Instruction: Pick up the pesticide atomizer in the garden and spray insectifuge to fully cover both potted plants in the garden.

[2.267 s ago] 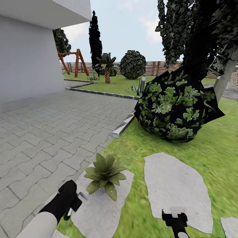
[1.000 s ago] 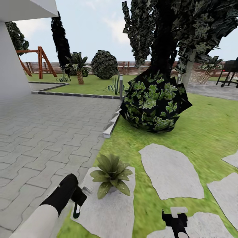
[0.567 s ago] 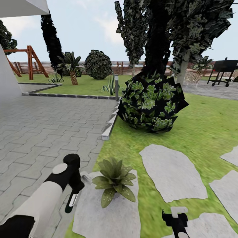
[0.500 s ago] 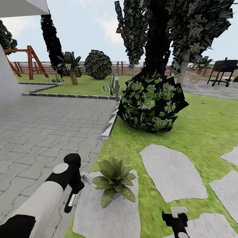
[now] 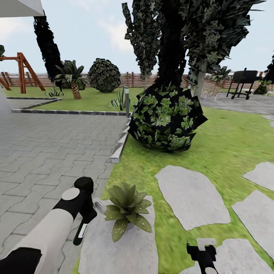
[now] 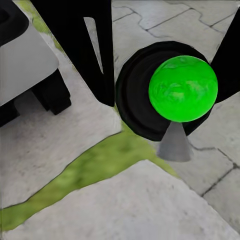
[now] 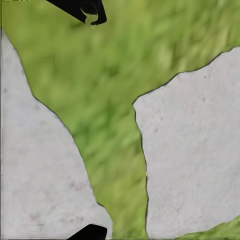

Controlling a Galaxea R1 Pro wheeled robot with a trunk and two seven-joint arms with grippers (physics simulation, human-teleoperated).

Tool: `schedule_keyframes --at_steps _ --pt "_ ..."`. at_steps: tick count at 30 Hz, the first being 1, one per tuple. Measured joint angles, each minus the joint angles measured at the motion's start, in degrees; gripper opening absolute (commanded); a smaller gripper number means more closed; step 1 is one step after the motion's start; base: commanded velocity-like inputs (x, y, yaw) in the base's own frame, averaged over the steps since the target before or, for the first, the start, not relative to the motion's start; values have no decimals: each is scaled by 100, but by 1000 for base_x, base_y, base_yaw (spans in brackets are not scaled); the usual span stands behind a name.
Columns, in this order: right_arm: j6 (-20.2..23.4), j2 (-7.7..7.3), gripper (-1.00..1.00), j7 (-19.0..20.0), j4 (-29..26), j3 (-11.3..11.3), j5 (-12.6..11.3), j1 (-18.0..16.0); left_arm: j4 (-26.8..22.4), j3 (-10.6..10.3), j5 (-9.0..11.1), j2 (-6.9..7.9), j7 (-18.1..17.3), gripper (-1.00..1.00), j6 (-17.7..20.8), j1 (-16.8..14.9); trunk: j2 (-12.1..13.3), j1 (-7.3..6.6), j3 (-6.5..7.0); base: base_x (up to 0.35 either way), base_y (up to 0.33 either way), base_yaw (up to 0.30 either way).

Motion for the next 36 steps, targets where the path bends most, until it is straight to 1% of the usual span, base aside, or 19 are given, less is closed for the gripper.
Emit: schedule_keyframes --at_steps 5,13,19,26,31,36 --pt "0 0 100 1 0 -10 1 0 0 3 -2 0 -1 -100 1 5 0 1 24 -50 286 -268" --pt "0 0 100 1 0 -11 2 0 0 6 -7 -8 0 -100 16 35 0 2 60 -172 282 -270" --pt "0 0 100 1 0 -11 1 0 0 3 12 -16 0 -100 36 45 0 0 86 -30 314 -273" --pt "0 0 100 1 0 -11 1 0 0 3 29 -16 1 -100 62 42 0 -2 112 125 315 -272" --pt "0 1 100 0 -5 -11 -1 -1 -2 7 33 -17 -1 -100 67 41 0 -2 116 219 255 -68" --pt "0 0 100 1 -2 -11 -2 0 -1 8 33 -24 1 -100 57 47 0 0 126 65 299 -220"
